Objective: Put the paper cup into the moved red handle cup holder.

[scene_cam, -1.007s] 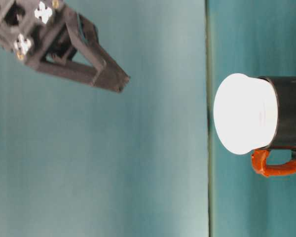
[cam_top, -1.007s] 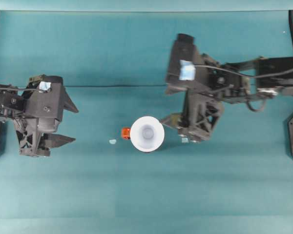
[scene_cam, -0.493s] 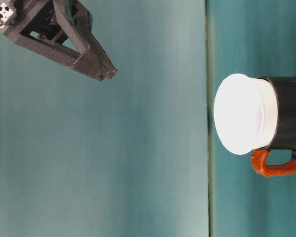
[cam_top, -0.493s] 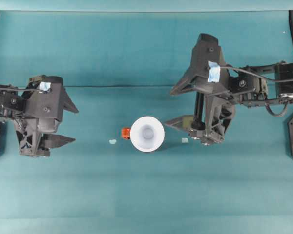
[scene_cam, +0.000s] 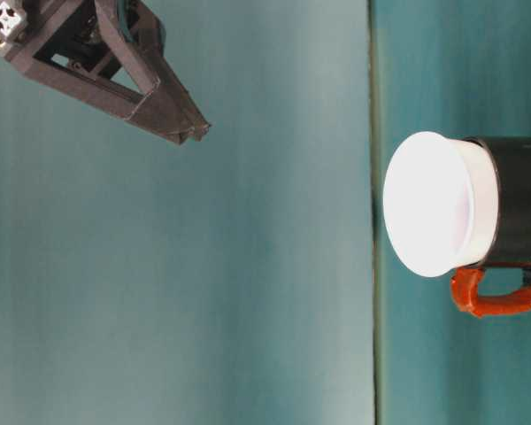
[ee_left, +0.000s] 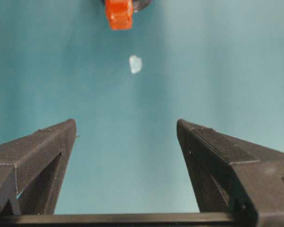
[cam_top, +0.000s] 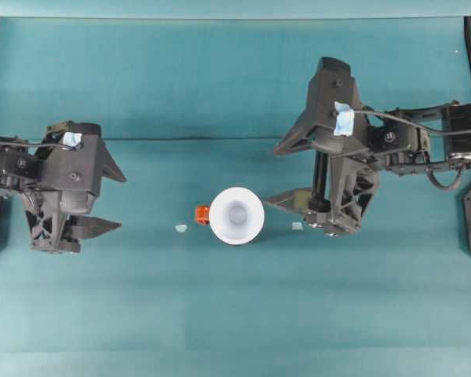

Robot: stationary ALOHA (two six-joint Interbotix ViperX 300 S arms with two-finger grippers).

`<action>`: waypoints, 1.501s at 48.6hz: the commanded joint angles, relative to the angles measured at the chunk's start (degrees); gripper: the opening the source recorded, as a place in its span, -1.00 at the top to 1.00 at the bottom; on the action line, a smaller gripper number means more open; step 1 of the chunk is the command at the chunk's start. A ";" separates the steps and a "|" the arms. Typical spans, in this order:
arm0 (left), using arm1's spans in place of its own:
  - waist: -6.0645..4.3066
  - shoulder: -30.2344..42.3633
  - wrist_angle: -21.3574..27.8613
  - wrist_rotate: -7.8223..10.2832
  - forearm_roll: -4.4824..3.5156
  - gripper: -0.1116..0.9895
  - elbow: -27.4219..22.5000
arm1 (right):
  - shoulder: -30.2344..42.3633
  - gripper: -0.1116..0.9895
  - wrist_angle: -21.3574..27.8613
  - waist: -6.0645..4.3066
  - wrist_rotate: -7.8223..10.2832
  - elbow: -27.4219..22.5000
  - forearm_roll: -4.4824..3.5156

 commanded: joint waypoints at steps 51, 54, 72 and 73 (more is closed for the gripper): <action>-0.18 -0.53 -0.26 -0.09 0.18 -0.85 -0.62 | -1.41 -0.82 -0.26 0.18 0.00 -0.26 0.00; -0.18 -0.62 -0.26 -0.09 0.09 -0.85 -0.62 | -1.41 -0.82 -0.26 0.18 0.00 -0.26 0.00; -0.18 -0.53 -0.26 -0.18 0.18 -0.85 -0.62 | -1.41 -0.82 -0.18 0.18 0.26 0.35 0.09; -0.18 -0.53 -0.26 -0.18 0.18 -0.85 -0.62 | -1.41 -0.82 -0.18 0.09 0.26 0.44 0.09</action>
